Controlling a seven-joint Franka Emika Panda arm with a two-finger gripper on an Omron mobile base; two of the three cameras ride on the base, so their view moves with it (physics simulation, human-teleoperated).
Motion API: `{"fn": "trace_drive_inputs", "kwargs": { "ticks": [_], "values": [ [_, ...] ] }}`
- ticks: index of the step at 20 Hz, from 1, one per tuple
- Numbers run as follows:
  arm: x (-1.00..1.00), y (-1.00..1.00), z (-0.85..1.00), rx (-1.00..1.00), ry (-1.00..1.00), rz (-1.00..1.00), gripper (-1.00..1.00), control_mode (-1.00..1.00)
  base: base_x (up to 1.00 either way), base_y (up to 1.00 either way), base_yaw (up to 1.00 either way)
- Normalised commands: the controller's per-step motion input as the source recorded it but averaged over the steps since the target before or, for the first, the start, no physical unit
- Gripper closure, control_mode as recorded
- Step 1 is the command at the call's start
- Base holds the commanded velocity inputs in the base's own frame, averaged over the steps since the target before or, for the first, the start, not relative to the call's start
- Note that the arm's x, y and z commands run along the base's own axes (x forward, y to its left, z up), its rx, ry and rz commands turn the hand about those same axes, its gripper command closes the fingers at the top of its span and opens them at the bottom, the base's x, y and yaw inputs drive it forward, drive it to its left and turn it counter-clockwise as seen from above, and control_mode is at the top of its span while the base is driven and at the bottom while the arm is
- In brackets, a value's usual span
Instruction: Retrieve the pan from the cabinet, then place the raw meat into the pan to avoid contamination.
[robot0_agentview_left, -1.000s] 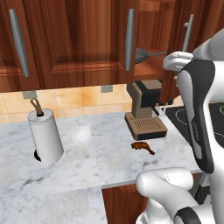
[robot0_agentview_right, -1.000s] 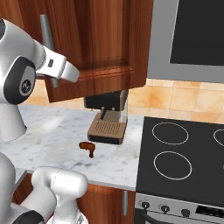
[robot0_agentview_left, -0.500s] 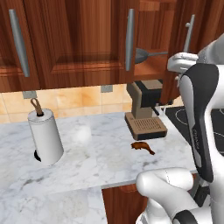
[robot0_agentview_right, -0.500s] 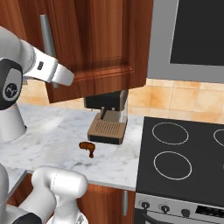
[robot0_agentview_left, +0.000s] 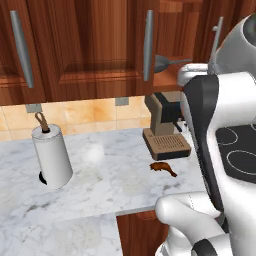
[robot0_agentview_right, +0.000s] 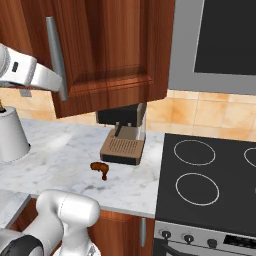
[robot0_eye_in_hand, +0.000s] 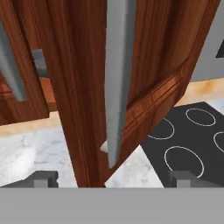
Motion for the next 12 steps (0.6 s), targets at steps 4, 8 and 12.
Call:
{"fn": "trace_drive_inputs", "kwargs": {
  "ticks": [4,8,12],
  "values": [
    [-0.01,0.64,0.01,-0.25,0.19,0.0,-1.0,-1.0,0.0,0.0,0.0],
    [0.2,0.67,-0.03,-0.29,0.28,0.0,-1.0,-1.0,0.0,0.0,0.0],
    [0.46,0.33,-0.12,-0.28,0.26,0.0,-1.0,-1.0,0.0,0.0,0.0]
  ]
}}
